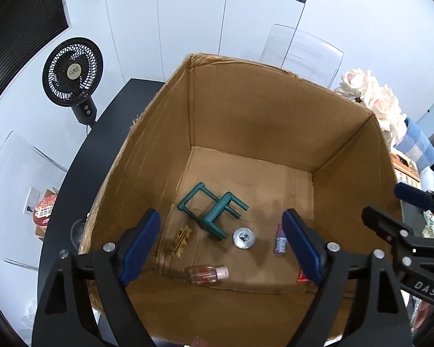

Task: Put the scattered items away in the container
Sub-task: 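Open both tools to drop the mirror and star clip into the box, then move both tools back over the patterned mat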

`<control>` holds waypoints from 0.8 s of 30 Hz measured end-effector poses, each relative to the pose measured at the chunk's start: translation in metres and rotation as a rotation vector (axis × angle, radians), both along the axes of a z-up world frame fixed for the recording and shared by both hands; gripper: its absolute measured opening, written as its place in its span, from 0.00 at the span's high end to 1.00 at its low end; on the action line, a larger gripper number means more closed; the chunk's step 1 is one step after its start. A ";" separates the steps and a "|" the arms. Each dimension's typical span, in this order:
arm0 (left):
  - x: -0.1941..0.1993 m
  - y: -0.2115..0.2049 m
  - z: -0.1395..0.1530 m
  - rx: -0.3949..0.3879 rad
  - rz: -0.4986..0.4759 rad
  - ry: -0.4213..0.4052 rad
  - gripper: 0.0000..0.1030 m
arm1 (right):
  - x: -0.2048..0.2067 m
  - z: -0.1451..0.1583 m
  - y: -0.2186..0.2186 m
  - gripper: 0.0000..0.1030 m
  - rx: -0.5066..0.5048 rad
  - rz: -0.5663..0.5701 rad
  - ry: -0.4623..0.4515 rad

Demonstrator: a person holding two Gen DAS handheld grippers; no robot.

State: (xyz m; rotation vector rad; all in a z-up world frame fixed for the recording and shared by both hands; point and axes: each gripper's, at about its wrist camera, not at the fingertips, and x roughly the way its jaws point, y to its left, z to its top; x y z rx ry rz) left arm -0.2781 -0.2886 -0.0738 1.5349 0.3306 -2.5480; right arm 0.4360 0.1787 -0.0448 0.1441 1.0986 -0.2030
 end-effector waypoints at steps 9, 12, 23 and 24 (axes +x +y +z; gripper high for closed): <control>0.011 0.007 0.013 0.005 -0.010 0.044 0.17 | -0.021 0.020 -0.008 0.22 -0.027 -0.021 -0.032; 0.015 0.014 0.020 0.006 -0.018 0.070 0.17 | -0.031 0.027 -0.011 0.22 -0.032 -0.025 -0.043; 0.038 0.056 0.051 -0.011 -0.049 0.182 0.17 | -0.084 0.043 -0.038 0.22 -0.031 -0.074 -0.085; 0.040 0.062 0.054 -0.021 -0.051 0.193 0.17 | -0.092 0.043 -0.043 0.22 -0.031 -0.081 -0.089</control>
